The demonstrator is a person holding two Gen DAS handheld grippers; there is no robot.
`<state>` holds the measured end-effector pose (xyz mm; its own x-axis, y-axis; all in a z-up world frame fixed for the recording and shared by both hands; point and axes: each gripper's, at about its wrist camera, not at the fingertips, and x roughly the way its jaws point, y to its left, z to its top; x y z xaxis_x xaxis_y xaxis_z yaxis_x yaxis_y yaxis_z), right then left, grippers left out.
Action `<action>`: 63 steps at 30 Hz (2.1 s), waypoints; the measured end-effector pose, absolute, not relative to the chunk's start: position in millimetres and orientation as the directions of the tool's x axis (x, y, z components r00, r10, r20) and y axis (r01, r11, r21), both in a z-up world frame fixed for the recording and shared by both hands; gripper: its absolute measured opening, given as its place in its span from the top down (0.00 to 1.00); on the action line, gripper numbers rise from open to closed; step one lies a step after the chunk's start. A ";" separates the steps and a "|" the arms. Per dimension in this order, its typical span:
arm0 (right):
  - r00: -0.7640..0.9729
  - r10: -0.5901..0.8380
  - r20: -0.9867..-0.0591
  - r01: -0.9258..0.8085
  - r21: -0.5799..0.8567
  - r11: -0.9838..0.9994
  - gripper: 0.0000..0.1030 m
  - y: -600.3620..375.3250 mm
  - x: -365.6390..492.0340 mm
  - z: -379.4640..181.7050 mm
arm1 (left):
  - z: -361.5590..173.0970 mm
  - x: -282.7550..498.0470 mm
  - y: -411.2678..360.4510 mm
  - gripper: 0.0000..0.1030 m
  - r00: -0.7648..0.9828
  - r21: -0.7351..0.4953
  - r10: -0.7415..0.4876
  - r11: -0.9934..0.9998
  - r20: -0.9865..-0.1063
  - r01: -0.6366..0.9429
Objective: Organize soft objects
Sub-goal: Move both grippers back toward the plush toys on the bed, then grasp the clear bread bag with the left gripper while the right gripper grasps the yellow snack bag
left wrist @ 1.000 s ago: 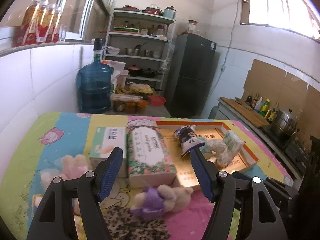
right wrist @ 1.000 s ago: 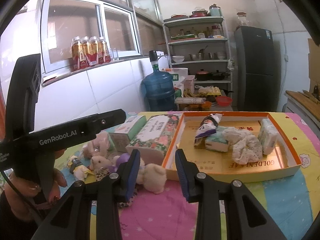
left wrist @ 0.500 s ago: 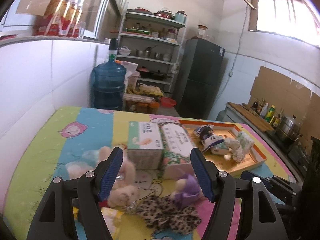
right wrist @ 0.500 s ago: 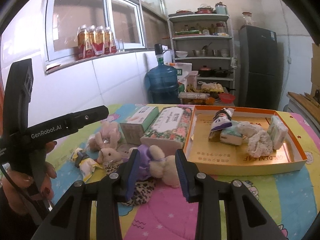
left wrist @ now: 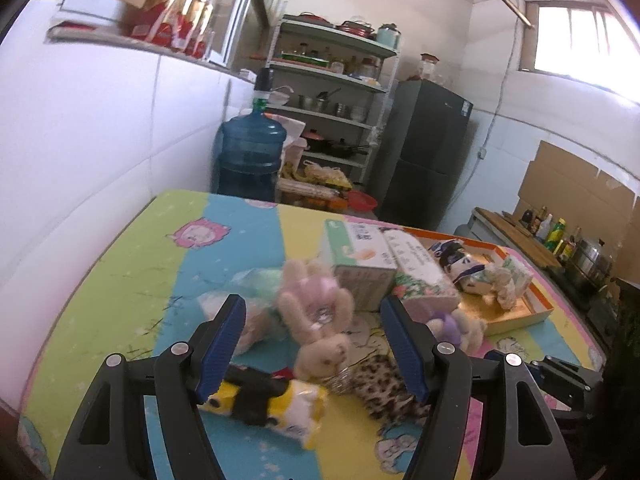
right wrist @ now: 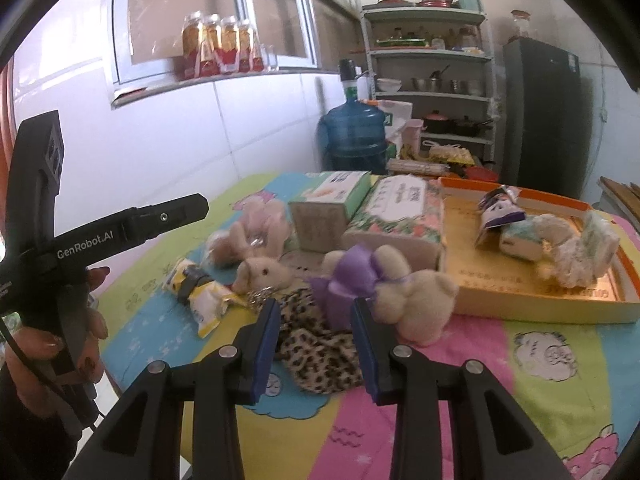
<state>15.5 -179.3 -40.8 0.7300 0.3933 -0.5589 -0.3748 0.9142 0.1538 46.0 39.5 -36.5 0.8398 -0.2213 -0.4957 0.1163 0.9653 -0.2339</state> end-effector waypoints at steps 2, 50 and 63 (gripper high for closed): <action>0.721 0.398 -0.567 -0.383 0.153 0.911 0.65 -172.5 16.5 -44.2 | -41.9 43.5 47.7 0.30 0.839 -0.240 -0.221 0.964 -0.498 0.111; 0.332 0.525 -0.784 -0.857 -0.018 0.515 0.43 -8.0 94.2 -71.9 | -73.2 23.9 160.6 0.30 0.861 -0.256 -0.050 0.962 -0.507 -0.095; 0.325 0.532 -0.782 -0.840 0.019 0.542 0.56 -13.0 74.1 -80.3 | -79.5 45.5 159.0 0.30 0.837 -0.268 -0.116 0.963 -0.534 -0.038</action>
